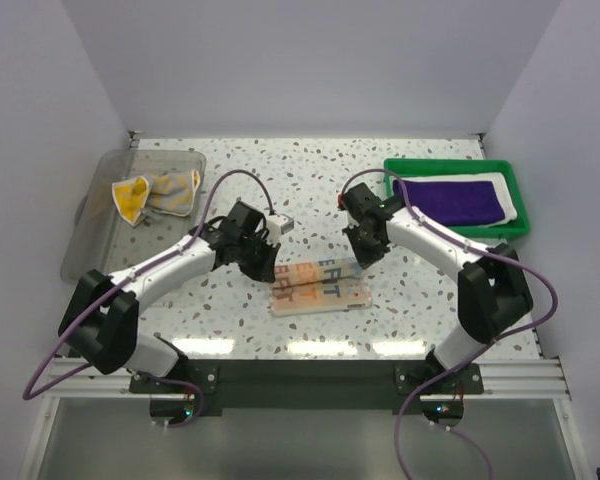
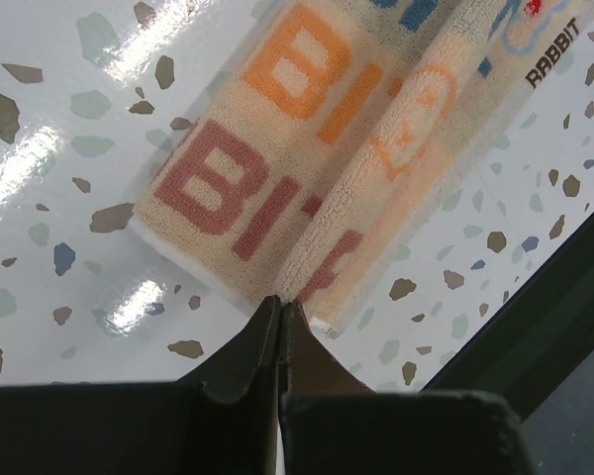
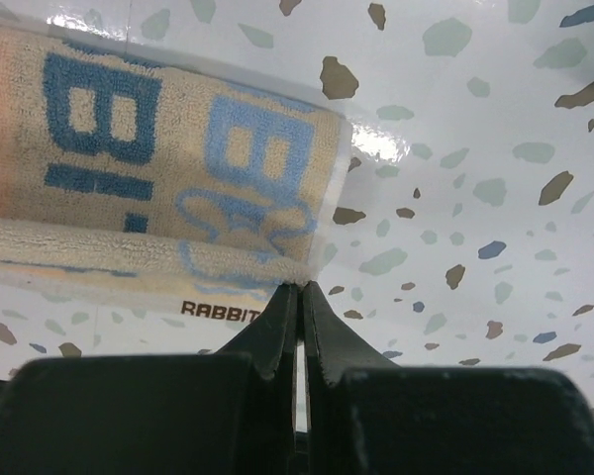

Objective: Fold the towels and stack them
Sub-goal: Fold the towel

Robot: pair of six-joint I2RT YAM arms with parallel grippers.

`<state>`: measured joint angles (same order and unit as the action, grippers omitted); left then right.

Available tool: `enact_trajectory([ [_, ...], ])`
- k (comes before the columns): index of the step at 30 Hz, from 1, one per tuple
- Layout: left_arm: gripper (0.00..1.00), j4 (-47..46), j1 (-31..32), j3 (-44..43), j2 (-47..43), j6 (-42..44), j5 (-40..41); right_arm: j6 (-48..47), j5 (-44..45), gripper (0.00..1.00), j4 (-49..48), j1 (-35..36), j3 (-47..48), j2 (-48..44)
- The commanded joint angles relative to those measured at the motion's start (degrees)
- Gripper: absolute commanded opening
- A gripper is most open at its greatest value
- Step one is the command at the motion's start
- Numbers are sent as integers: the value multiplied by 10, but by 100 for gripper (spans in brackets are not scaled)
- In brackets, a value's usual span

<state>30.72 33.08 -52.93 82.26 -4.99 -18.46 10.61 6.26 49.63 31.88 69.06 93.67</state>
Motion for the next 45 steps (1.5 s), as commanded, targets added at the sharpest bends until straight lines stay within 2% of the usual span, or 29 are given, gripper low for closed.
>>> enact_trajectory([
  [1,0,72,-3,-17,-22,-6,12,18,44,0,49,-8,1,-32],
  [12,0,91,4,-15,-38,-26,-28,49,16,0,65,-8,-8,-76],
  [17,0,74,23,26,-13,-48,-74,78,-50,0,44,-8,-66,-74],
  [20,0,57,33,51,24,-67,-95,93,-61,0,19,-8,-107,-55],
  [30,0,25,38,63,103,-116,-57,113,-71,0,-58,-9,-163,-3],
  [35,0,48,22,19,142,-103,23,121,-66,0,-108,-9,-158,26],
  [38,0,55,-30,-22,169,-78,42,129,-64,0,-127,-9,-134,55],
  [41,0,65,-80,-96,205,-45,74,133,-59,0,-139,-11,-101,82],
  [45,0,65,-89,-164,241,-6,100,129,-41,0,-140,-16,-35,113],
])
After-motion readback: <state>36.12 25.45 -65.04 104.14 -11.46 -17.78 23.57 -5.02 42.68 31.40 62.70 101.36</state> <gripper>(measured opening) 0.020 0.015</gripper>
